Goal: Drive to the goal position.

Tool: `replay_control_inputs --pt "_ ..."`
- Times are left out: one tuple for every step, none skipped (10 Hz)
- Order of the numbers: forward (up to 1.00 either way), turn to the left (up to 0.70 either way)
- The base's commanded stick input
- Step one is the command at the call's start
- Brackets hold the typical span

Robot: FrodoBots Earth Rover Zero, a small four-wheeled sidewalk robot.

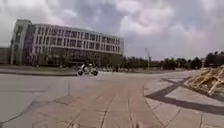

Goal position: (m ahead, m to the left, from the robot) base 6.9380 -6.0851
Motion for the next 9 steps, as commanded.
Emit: replay_control_inputs --pt "0.7 0.0" --pt "0.7 0.0" --pt "0.7 0.0" --pt "0.7 0.0" --pt "0.7 0.0" --pt "0.7 0.0" --pt "0.7 0.0" --pt "0.7 -0.02" --pt "0.7 -0.04"
